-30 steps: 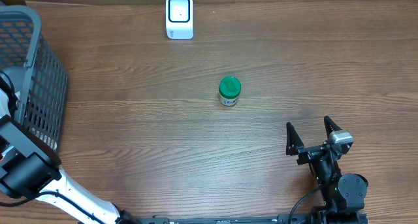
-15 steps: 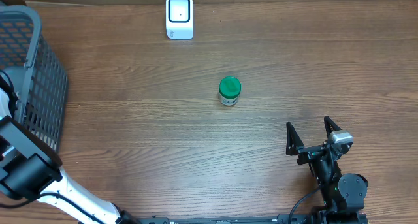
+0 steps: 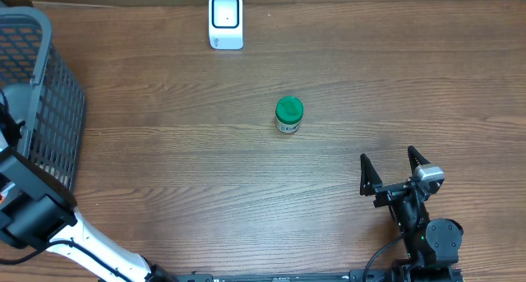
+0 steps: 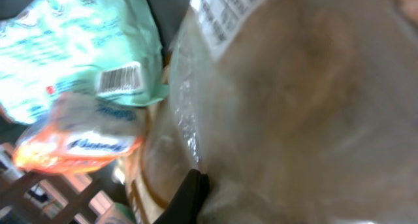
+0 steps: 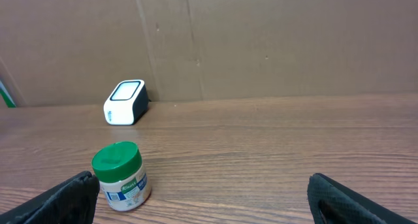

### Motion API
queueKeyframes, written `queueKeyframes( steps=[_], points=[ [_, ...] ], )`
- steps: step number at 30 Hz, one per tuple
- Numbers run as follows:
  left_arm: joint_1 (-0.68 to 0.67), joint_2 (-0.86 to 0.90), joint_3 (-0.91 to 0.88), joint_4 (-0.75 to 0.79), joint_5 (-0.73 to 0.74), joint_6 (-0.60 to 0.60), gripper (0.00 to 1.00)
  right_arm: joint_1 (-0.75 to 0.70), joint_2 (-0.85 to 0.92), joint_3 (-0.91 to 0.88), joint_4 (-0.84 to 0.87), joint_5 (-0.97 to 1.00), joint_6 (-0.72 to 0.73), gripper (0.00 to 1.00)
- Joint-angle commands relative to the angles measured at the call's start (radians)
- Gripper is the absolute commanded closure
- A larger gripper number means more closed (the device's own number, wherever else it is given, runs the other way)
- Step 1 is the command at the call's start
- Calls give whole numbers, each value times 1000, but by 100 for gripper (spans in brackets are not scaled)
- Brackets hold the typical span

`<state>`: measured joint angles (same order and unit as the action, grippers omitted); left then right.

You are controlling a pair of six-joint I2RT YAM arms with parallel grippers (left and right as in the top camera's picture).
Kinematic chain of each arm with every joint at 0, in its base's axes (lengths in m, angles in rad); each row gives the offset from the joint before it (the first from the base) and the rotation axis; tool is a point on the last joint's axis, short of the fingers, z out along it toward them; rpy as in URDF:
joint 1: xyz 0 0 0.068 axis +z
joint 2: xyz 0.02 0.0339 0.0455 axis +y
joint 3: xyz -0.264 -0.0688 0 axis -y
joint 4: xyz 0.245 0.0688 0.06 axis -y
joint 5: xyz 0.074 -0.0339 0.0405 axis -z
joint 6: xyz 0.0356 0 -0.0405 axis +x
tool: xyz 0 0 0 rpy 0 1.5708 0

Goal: Scan the item barcode
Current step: 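Reach into the basket and grasp the clear snack bag, then carry the snack bag out and place it beside the jar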

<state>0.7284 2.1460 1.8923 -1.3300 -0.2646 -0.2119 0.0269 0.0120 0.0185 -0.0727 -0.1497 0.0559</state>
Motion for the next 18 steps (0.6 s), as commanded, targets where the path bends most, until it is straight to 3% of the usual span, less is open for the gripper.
queueKeyframes(
  steps=[1, 10, 18],
  points=[
    [3, -12, 200, -77, 70, -40, 96, -2, -9, -11, 4, -1, -1, 0],
    [-9, -94, 768, -250, 303, -39, 96, -2, -9, -11, 4, -1, -1, 0],
    [-83, -264, 969, -327, 505, -38, 96, -2, -9, -11, 4, -1, -1, 0]
  ],
)
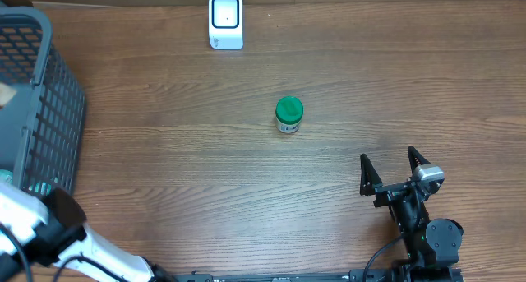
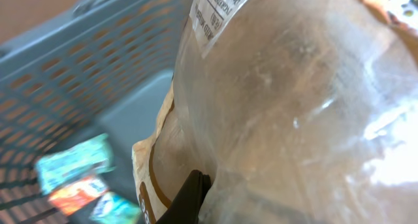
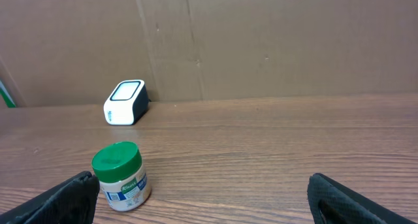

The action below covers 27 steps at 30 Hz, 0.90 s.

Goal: Scan the item barcode
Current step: 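Carry the snack bag out and place it beside the jar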

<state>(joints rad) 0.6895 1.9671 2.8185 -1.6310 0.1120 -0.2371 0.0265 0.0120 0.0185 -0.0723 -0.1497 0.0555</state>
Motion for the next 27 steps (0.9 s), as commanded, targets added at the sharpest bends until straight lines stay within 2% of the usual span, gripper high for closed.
queueKeyframes(
  steps=[1, 4, 11, 15, 20, 22, 27],
  points=[
    [-66, -108, 43, -49, 133, -13, 96, -2, -9, -11, 3, -1, -1, 0],
    [-165, -163, 26, -58, 137, 33, 96, -2, -9, -11, 3, -1, -1, 0],
    [-471, -194, -76, -58, 111, 23, 96, -2, -9, -11, 3, -1, -1, 0],
    [-620, -194, -255, -58, 25, -59, 96, -2, -9, -11, 3, -1, -1, 0],
    [-777, -187, -540, -24, -125, -262, 96, -2, -9, -11, 3, -1, -1, 0],
    [-835, -187, -675, 45, -163, -330, 96, -2, -9, -11, 3, -1, -1, 0],
    [-926, -185, -957, 277, -172, -390, 96, -2, -9, -11, 3, -1, -1, 0]
  ],
)
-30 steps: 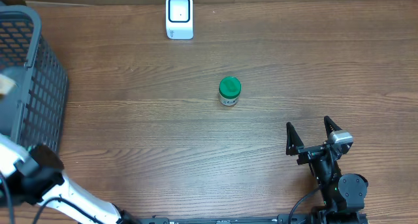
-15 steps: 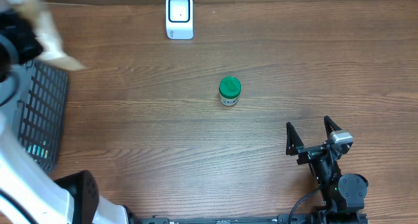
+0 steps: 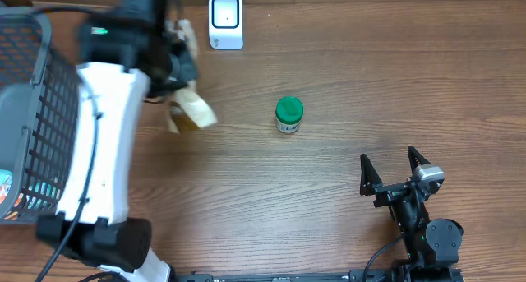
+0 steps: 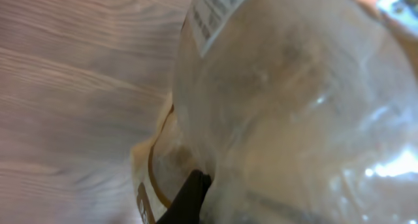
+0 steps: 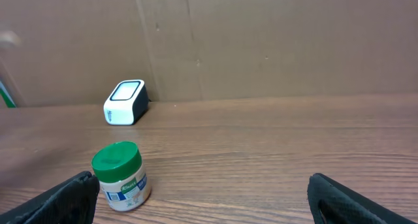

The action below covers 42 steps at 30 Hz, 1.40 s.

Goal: Scan the item barcode
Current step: 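Carry the snack bag out and place it beside the jar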

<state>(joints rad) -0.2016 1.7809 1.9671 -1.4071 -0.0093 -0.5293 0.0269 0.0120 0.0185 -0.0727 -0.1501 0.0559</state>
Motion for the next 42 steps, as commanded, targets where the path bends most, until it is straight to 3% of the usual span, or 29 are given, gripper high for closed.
queueKeyframes(
  steps=[1, 8, 13, 19, 23, 25, 30, 37, 42],
  points=[
    [-46, 2, -162, 102, -51, -119, 96, -2, -9, -11, 4, 0, -1, 0],
    [-65, 41, -413, 331, -50, -246, 96, -2, -9, -11, 4, 0, -1, 0],
    [-98, 92, -527, 484, -45, -249, 96, -2, -9, -11, 4, 0, -1, 0],
    [-147, 143, -538, 521, -42, -232, 93, -2, -9, -11, 4, 0, -1, 0],
    [-174, 142, -532, 564, 5, -153, 30, -2, -9, -11, 4, 0, -1, 0],
    [-180, 140, -511, 563, 29, -121, 22, -2, -9, -11, 4, 0, -1, 0],
    [-172, 122, -350, 428, 28, -93, 22, -2, -9, -11, 4, 0, -1, 0],
    [-129, 87, 69, 116, -44, -14, 27, -2, -9, -11, 4, 0, -1, 0],
    [-22, 42, 352, -92, -99, 36, 26, -2, -9, -11, 4, 0, -1, 0]
  ],
)
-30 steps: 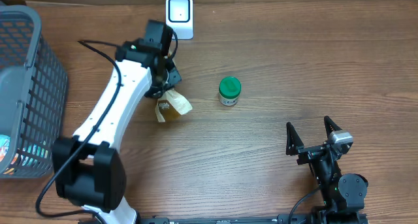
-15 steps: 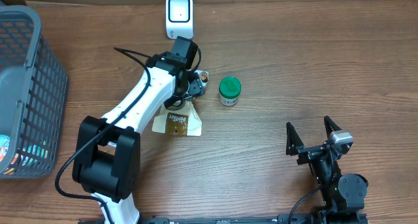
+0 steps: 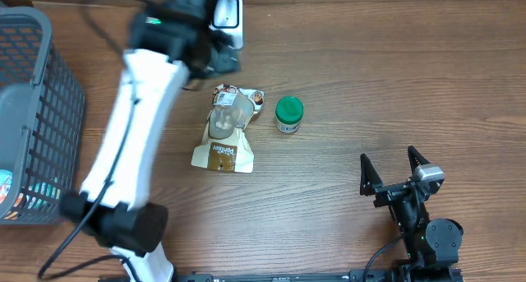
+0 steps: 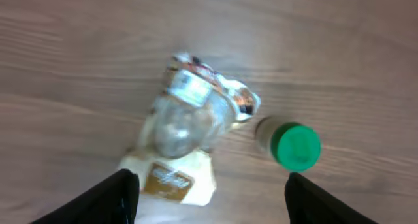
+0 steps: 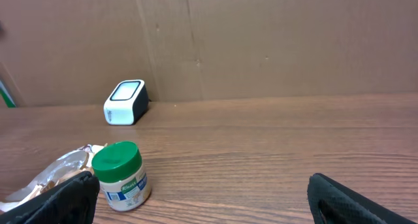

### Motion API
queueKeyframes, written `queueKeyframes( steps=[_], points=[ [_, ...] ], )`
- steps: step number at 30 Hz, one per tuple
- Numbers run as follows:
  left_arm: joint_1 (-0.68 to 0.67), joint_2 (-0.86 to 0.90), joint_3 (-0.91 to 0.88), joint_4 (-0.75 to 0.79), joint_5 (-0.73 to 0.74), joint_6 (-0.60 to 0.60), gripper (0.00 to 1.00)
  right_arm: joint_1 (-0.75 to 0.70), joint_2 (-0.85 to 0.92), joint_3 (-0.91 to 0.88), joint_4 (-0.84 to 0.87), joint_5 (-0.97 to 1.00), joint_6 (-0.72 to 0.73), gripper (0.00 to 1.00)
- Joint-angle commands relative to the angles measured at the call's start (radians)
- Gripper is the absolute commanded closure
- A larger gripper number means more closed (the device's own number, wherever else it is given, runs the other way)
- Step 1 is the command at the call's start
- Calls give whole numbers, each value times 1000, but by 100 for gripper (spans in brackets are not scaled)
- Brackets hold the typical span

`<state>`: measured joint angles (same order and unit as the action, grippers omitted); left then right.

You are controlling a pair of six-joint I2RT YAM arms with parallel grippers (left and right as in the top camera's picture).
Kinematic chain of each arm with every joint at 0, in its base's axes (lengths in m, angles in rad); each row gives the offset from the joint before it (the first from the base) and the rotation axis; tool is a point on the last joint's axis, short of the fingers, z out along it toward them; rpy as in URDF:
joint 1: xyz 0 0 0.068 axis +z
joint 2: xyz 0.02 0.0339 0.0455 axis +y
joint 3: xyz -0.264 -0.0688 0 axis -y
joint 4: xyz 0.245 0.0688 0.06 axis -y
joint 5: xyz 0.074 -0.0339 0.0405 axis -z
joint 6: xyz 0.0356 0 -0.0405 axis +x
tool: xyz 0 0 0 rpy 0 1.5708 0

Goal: Scan the item barcode
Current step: 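Carry the snack bag out and place it beside the jar, then reach into the basket and grasp the small tissue pack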

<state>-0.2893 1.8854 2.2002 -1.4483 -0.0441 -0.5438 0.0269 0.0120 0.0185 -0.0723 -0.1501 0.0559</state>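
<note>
A cream and clear plastic bag (image 3: 226, 127) with a brown label lies flat on the table, just left of a green-lidded jar (image 3: 288, 113). My left gripper (image 3: 215, 58) hovers above and behind the bag, open and holding nothing. In its wrist view, the left gripper (image 4: 209, 188) looks down on the bag (image 4: 183, 126) and the jar (image 4: 294, 144). The white scanner (image 3: 226, 11) stands at the table's far edge, partly covered by the left arm. My right gripper (image 3: 397, 168) rests open at the front right. The right wrist view shows the jar (image 5: 121, 175), the bag's edge (image 5: 52, 175) and the scanner (image 5: 125, 101).
A grey mesh basket (image 3: 33, 109) stands at the left edge with packets in its bottom. A cardboard wall (image 5: 261, 41) closes off the back of the table. The left arm stretches from the front left across to the scanner.
The left gripper was shut on the bag, hanging left of the jar. Now the bag lies on the table beside the jar and the gripper is open above it, nearer the scanner.
My left gripper was down in the basket, shut on the bag among other packets. Then it held the bag above the basket, then over the table near the scanner. Now the bag lies let go beside the jar. The right arm stayed still throughout.
</note>
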Motion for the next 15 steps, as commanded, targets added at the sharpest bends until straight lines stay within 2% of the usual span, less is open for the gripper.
queueKeyframes(
  steps=[1, 6, 10, 15],
  points=[
    [103, -74, 159, -86, -78, 51, 26, -2, -9, -11, 3, 0, -1, 0],
    [353, -138, 219, -175, -77, 46, 33, -2, -9, -11, 3, 0, -1, 0],
    [593, -151, 219, -196, -6, 47, 41, -2, -9, -11, 3, 0, -1, 0],
    [863, -128, 216, -178, 94, 47, 42, -2, -9, -11, 3, 0, -1, 0]
  ],
)
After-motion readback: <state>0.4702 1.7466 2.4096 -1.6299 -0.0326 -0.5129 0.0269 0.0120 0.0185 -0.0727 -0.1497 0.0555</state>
